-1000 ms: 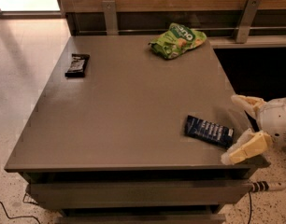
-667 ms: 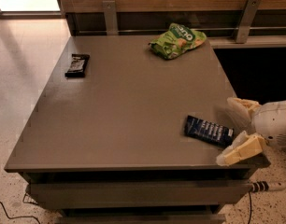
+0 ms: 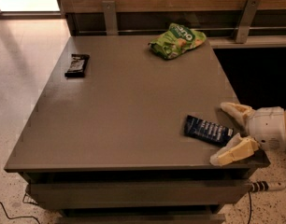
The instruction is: Move rxbar blueberry near rxbar chocolate
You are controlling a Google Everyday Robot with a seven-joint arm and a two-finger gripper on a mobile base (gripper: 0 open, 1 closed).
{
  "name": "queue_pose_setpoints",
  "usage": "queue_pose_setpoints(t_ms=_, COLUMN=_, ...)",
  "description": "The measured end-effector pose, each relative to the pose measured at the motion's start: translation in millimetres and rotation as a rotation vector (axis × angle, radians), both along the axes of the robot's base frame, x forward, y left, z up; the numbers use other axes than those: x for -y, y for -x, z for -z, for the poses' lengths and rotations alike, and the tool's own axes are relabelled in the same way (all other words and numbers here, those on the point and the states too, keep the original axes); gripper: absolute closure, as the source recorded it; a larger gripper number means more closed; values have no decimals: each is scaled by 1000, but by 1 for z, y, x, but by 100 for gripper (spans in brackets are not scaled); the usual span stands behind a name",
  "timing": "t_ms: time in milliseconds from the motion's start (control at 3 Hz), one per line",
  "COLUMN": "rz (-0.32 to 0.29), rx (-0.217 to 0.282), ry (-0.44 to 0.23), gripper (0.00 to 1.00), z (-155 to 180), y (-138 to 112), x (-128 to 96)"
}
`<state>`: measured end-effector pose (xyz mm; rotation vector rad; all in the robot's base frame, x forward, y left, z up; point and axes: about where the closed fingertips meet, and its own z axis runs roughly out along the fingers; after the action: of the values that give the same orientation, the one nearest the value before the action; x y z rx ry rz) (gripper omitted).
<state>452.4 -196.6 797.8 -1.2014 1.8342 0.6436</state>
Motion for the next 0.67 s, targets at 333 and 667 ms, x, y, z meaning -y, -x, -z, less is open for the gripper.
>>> queue_pose_setpoints(t_ms=333, rz=-1, rx=0, ry=0, gripper=49, z=-2, y=0, x=0)
queue_pose_setpoints(t_ms=667, rz=-1, rx=0, ry=0, gripper=72, z=-8, y=0, x=0)
